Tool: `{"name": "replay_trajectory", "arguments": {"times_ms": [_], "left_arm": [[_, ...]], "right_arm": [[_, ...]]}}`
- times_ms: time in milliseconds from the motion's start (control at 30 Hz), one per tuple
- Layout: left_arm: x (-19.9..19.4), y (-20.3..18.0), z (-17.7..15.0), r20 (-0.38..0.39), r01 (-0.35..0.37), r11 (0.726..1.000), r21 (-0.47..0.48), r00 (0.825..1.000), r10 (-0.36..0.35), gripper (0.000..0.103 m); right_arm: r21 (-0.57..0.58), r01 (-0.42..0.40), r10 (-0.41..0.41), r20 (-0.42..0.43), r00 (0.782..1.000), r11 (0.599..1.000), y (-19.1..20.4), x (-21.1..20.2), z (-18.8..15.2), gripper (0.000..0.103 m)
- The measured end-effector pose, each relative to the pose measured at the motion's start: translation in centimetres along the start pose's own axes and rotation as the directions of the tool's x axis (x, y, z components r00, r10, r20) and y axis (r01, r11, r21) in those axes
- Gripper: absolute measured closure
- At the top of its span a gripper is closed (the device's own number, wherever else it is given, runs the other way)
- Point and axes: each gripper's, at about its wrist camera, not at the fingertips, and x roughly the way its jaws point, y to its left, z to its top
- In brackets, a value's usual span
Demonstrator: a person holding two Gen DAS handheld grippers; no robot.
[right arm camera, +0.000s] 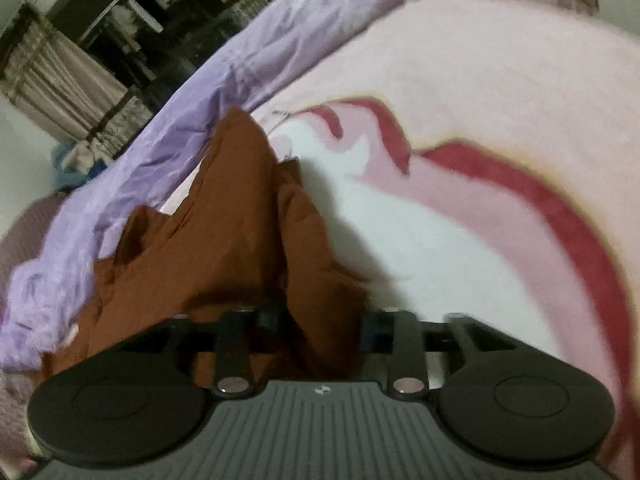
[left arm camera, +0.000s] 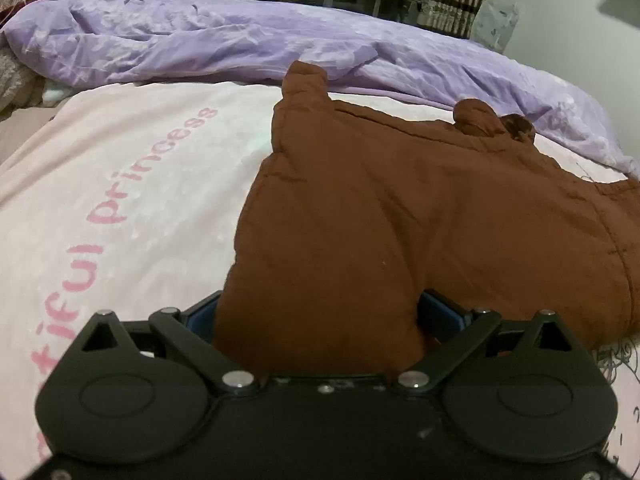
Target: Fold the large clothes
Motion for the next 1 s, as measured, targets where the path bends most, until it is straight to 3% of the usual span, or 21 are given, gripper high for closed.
{"name": "replay_trajectory", "arguments": {"times_ms": [67,200,300,433,533,700,833,1000], "left_arm": [[-0.1,0.0,-0.1,0.000,0.002,1.000,0.000,1.000,-0.002,0.000],[-0.5,-0.1,-0.1,0.001,-0.013,1.000,-0.002,1.000,0.013,0.000],[-1.3,-0.5,0.4,0.003,-0.055,0.998,0.022,0.998,0.055,0.000],[-2.1,-0.2,0.9,0.013,-0.103,0.994,0.031,0.995,0.102,0.000],[-2.4,0.3,1.3,0.010,-0.115,0.993,0.023,0.993,0.115,0.000],[-2.5,0.6,1.2,0.006,-0.131,0.991,0.024,0.991,0.131,0.000],[-2.3,1.0,0.7,0.003,-0.124,0.992,0.015,0.992,0.124,0.000],[-2.0,1.6,0.0,0.000,-0.106,0.994,-0.030,0.994,0.106,0.000]], "right_arm": [[0.025,-0.003,0.003,0.019,1.000,1.000,0.1,-0.2,0.0,0.081],[-0.043,0.026,-0.021,0.098,0.995,0.999,2.7,-2.2,0.0,0.085],[-0.088,-0.029,0.045,0.181,0.983,0.996,6.0,-4.4,0.2,0.086],[-0.183,-0.090,0.135,0.251,0.959,0.979,13.2,-6.1,0.3,0.087],[-0.338,-0.121,0.229,0.300,0.926,0.933,20.4,-7.3,-1.1,0.088],[-0.514,-0.241,0.393,0.209,0.896,0.823,31.7,-7.3,-4.6,0.088],[-0.586,-0.310,0.459,0.120,0.880,0.749,37.4,-5.9,-8.8,0.089],[-0.597,-0.360,0.432,-0.025,0.902,0.717,39.0,-1.0,-14.4,0.089]]}}
